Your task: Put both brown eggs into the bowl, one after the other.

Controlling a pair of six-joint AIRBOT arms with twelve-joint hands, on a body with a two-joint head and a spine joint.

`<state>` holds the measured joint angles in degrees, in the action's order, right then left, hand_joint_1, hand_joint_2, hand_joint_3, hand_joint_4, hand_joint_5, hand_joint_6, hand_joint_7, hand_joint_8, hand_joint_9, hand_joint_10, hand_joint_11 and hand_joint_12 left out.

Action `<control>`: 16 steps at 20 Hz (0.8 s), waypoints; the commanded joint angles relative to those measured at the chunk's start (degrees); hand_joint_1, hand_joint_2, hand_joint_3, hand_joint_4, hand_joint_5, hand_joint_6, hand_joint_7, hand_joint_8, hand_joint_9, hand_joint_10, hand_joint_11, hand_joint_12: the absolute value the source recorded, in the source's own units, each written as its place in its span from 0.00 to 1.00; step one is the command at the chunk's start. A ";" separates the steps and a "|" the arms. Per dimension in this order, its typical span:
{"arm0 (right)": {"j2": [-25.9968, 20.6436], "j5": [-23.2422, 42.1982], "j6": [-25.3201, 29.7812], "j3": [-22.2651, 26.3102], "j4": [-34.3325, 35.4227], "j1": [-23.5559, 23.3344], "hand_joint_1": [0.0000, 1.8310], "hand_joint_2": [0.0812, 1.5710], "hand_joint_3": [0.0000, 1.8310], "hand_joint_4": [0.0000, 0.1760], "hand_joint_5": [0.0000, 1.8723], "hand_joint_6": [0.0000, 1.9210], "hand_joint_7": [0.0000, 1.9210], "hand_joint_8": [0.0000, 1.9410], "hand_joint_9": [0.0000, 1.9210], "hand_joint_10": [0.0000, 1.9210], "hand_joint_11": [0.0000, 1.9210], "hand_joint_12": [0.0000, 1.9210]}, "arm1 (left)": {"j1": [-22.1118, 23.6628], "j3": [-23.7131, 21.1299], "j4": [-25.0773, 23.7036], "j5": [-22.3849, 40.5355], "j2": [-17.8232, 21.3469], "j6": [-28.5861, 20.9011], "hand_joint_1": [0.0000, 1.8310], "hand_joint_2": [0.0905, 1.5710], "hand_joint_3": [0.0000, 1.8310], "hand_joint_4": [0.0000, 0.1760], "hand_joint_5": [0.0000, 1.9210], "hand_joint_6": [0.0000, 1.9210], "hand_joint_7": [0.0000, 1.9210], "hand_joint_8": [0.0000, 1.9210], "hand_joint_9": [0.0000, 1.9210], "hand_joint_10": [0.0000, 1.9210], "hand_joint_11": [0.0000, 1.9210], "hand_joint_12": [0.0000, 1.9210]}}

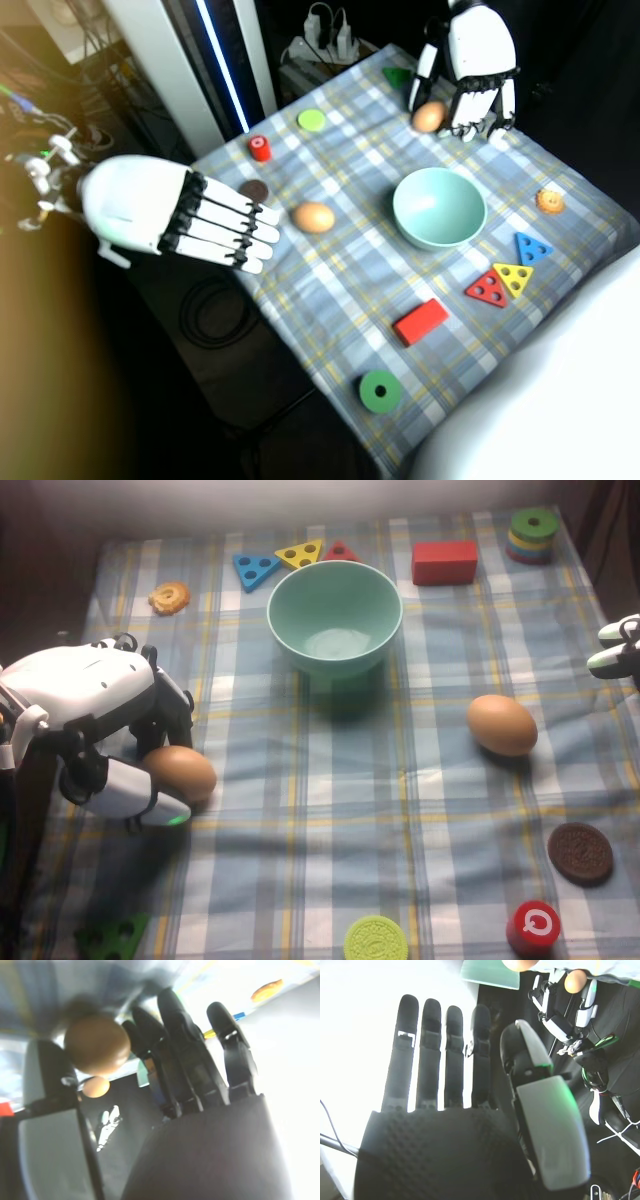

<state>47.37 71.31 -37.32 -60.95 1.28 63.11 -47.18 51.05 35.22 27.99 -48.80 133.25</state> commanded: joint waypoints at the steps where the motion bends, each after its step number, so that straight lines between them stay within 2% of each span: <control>1: -0.20 6.79 0.51 -0.11 1.43 -0.14 0.41 0.85 0.00 0.00 0.39 0.00 0.35 0.00 0.33 0.00 0.22 0.31 | 0.83 0.12 -0.33 4.40 -0.32 -0.37 0.62 0.67 0.00 0.00 0.56 0.40 0.58 0.36 0.61 0.10 0.05 0.55; 2: -0.20 6.79 0.51 -0.11 1.44 -0.13 0.42 0.84 0.00 0.00 0.39 0.00 0.35 0.00 0.33 0.00 0.22 0.31 | 1.15 0.36 -0.21 5.66 -0.51 -1.72 0.59 0.67 0.00 0.31 0.55 0.43 0.62 0.28 0.61 0.13 0.05 0.56; 3: -0.17 6.79 0.51 -0.11 1.47 -0.10 0.43 0.85 0.00 0.00 0.39 0.00 0.35 0.00 0.34 0.00 0.23 0.32 | 1.45 0.62 -0.39 6.33 -0.64 -2.87 0.59 0.66 0.00 0.50 0.56 0.43 0.64 0.21 0.60 0.14 0.06 0.55; 4: -0.15 6.79 0.51 -0.11 1.50 -0.05 0.44 0.85 0.00 0.00 0.39 0.00 0.35 0.00 0.34 0.00 0.23 0.32 | 2.25 1.03 -0.94 7.56 -0.99 -4.49 0.57 0.67 0.00 0.90 0.55 0.44 0.65 0.14 0.59 0.14 0.07 0.49; 5: -0.08 6.79 0.51 -0.11 1.54 -0.02 0.45 0.84 0.00 0.00 0.39 0.00 0.36 0.00 0.34 0.00 0.23 0.32 | 3.32 1.34 -1.50 8.72 -1.34 -4.97 0.58 0.66 0.00 0.82 0.56 0.43 0.67 0.09 0.59 0.14 0.09 0.48; 6: -0.01 6.79 0.51 -0.13 1.56 0.01 0.45 0.84 0.00 0.00 0.39 0.00 0.36 0.00 0.35 0.00 0.24 0.32 | 4.87 1.75 -2.28 9.77 -1.80 -5.40 0.60 0.66 0.00 0.26 0.56 0.42 0.69 0.10 0.58 0.17 0.11 0.44; 7: 0.04 6.79 0.51 -0.19 1.56 0.03 0.45 0.84 0.00 0.00 0.39 0.00 0.36 0.00 0.35 0.00 0.24 0.32 | 6.69 2.32 -3.12 10.50 -2.39 -5.87 0.62 0.64 0.00 0.00 0.61 0.34 0.71 0.08 0.60 0.18 0.14 0.40; 8: 0.13 6.80 0.51 -0.28 1.56 0.04 0.45 0.84 0.00 0.00 0.39 0.00 0.36 0.00 0.35 0.00 0.24 0.32 | 8.62 3.05 -4.05 11.04 -3.11 -6.22 0.69 0.63 0.00 0.00 0.67 0.12 0.67 0.31 0.59 0.17 0.14 0.39; 9: 0.20 6.80 0.51 -0.37 1.56 0.04 0.45 0.84 0.00 0.00 0.39 0.00 0.36 0.00 0.35 0.00 0.24 0.32 | 10.85 4.00 -4.94 11.19 -4.08 -6.24 0.71 0.61 0.00 0.00 0.67 0.09 0.69 0.30 0.59 0.16 0.11 0.43; 10: 0.27 6.81 0.51 -0.46 1.55 0.04 0.45 0.84 0.00 0.00 0.39 0.00 0.36 0.00 0.35 0.00 0.24 0.32 | 13.02 5.09 -5.79 11.10 -5.19 -6.24 0.71 0.61 0.01 0.00 0.63 0.20 0.72 0.22 0.60 0.14 0.09 0.46; 12: 0.45 6.81 0.51 -0.64 1.53 0.04 0.44 0.83 0.00 0.00 0.39 0.00 0.36 0.00 0.35 0.00 0.24 0.32 | 17.18 7.87 -6.31 9.86 -7.68 -6.24 0.70 0.62 0.00 0.00 0.59 0.32 0.75 0.14 0.62 0.10 0.13 0.46; 14: 0.71 6.81 0.51 -0.86 1.51 0.02 0.41 0.84 0.00 0.00 0.39 0.00 0.36 0.00 0.35 0.00 0.24 0.33 | 20.64 10.80 -6.32 6.89 -9.94 -6.25 0.70 0.62 0.00 0.00 0.58 0.34 0.77 0.08 0.65 0.03 0.17 0.40; 15: 0.78 6.81 0.51 -0.94 1.51 0.02 0.41 0.84 0.00 0.00 0.39 0.00 0.36 0.00 0.35 0.00 0.24 0.33 | 21.57 11.94 -6.16 5.78 -10.85 -6.25 0.71 0.61 0.00 0.00 0.61 0.27 0.78 0.08 0.69 0.02 0.19 0.41; 16: 0.90 6.81 0.51 -1.03 1.51 0.02 0.41 0.84 0.00 0.00 0.39 0.00 0.36 0.00 0.35 0.00 0.24 0.33 | 22.80 13.89 -5.55 3.96 -12.46 -6.26 0.71 0.62 0.00 0.00 0.64 0.15 0.68 0.32 0.71 0.03 0.20 0.46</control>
<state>48.34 71.31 -37.17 -61.76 1.45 63.18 -24.86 65.67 30.85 27.51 -61.67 127.35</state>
